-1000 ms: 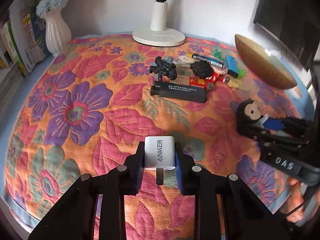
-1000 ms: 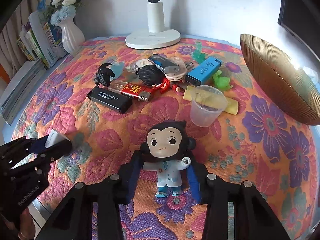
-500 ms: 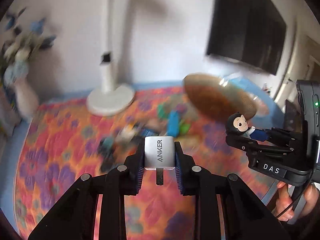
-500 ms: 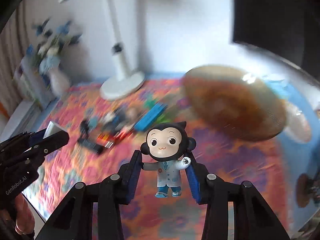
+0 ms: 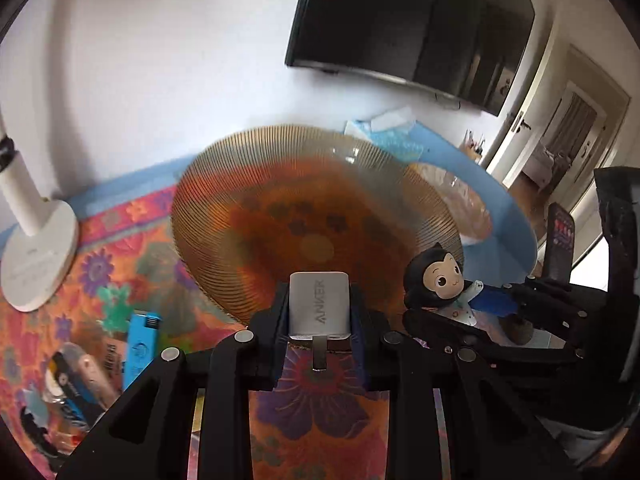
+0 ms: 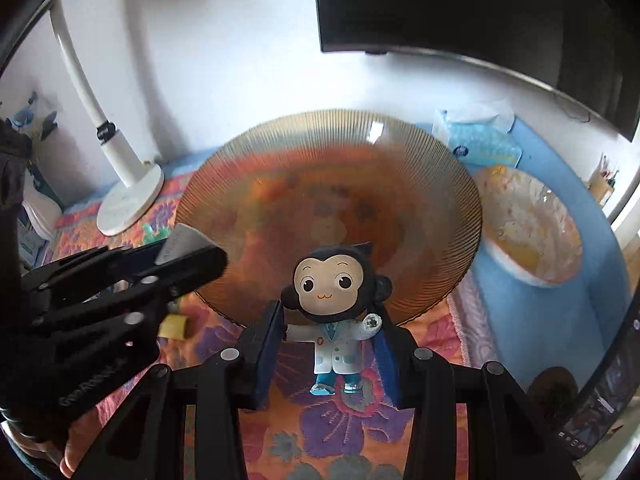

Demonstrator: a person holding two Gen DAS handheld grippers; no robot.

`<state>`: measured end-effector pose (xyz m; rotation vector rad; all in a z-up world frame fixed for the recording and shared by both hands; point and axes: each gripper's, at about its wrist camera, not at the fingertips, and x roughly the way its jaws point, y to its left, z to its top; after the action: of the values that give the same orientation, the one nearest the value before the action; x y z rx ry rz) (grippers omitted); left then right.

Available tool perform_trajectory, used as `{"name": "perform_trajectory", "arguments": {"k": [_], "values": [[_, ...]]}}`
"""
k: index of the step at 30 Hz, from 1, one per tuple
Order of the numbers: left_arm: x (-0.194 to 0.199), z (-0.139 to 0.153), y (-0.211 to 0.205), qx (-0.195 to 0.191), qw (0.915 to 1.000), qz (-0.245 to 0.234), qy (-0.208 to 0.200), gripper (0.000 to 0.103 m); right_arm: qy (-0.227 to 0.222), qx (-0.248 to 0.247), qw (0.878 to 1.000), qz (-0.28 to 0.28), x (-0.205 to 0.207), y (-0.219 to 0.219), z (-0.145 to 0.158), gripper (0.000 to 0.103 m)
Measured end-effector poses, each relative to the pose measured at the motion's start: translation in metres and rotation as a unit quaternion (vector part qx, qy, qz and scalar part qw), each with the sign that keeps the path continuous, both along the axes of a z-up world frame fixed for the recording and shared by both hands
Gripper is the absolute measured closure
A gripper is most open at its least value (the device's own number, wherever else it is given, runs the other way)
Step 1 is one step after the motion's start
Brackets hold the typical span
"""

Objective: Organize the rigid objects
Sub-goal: 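Carry both items over the amber bowl and open both tools to drop them, then grasp the black power bank with the left tool while the right tool grasps the clear cup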

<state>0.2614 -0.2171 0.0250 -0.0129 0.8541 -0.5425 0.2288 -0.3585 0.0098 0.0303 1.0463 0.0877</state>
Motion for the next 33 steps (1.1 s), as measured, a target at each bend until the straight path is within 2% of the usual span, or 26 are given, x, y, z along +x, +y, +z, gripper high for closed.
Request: {"name": "perform_trajectory", "arguments": {"k": [3, 4, 5, 6, 9, 10, 11, 14, 16, 17, 20, 23, 25, 27, 29, 31, 33], "values": [[0.004, -0.003, -0.003, 0.007, 1.0, 0.001, -0.005, 0.078, 0.004, 0.001, 1.0, 0.0, 0.006, -0.004, -0.004, 0.061], [0.004, 0.0, -0.002, 0.009, 0.9999, 0.002, -0.009, 0.069, 0.002, 0.002, 1.0, 0.001, 0.007, -0.004, -0.002, 0.059], [0.004, 0.003, 0.002, 0.018, 0.9997, 0.01, -0.013, 0.054, -0.001, -0.004, 1.0, -0.001, 0.008, -0.006, 0.001, 0.056], [0.001, 0.009, 0.008, 0.024, 0.9994, 0.02, -0.018, 0.049, -0.011, -0.011, 1.0, -0.008, 0.007, -0.01, 0.004, 0.05], [-0.017, 0.033, 0.044, -0.008, 0.998, 0.044, -0.045, 0.043, -0.055, -0.009, 0.998, -0.031, -0.003, -0.023, 0.029, 0.05], [-0.026, 0.043, 0.061, -0.018, 0.9966, 0.056, -0.058, 0.037, -0.072, 0.002, 0.997, -0.035, -0.009, -0.027, 0.04, 0.05], [-0.036, 0.05, 0.075, -0.024, 0.9948, 0.069, -0.072, 0.032, -0.081, 0.01, 0.996, -0.033, -0.014, -0.026, 0.047, 0.049], [-0.076, 0.073, 0.126, -0.038, 0.9845, 0.121, -0.121, 0.027, -0.103, 0.034, 0.994, -0.001, -0.031, -0.005, 0.061, 0.049], [-0.098, 0.078, 0.153, -0.038, 0.9781, 0.153, -0.135, 0.024, -0.115, 0.04, 0.992, 0.039, -0.042, 0.026, 0.064, 0.045], [-0.108, 0.078, 0.165, -0.037, 0.9745, 0.172, -0.139, 0.019, -0.118, 0.043, 0.991, 0.056, -0.047, 0.04, 0.063, 0.043], [-0.133, 0.057, 0.202, -0.021, 0.9607, 0.238, -0.142, 0.013, -0.114, 0.053, 0.986, 0.107, -0.061, 0.091, 0.042, 0.042], [-0.141, 0.008, 0.233, 0.005, 0.951, 0.293, -0.1, 0.014, -0.098, 0.06, 0.984, 0.138, -0.065, 0.128, -0.005, 0.041], [-0.14, -0.022, 0.247, -0.008, 0.9518, 0.294, -0.087, 0.014, -0.088, 0.062, 0.983, 0.148, -0.064, 0.14, -0.035, 0.041], [-0.143, -0.043, 0.257, -0.013, 0.9521, 0.292, -0.09, 0.014, -0.078, 0.042, 0.986, 0.142, -0.06, 0.146, -0.054, 0.041], [-0.135, -0.053, 0.259, -0.01, 0.9535, 0.294, -0.064, 0.014, -0.081, 0.03, 0.985, 0.147, -0.061, 0.149, -0.055, 0.041], [-0.133, -0.057, 0.26, -0.014, 0.9562, 0.286, -0.061, 0.014, -0.083, 0.028, 0.985, 0.149, -0.062, 0.152, -0.057, 0.032], [-0.126, -0.063, 0.259, -0.001, 0.9571, 0.287, -0.042, 0.014, -0.072, 0.022, 0.987, 0.145, -0.059, 0.152, -0.06, 0.031]]}}
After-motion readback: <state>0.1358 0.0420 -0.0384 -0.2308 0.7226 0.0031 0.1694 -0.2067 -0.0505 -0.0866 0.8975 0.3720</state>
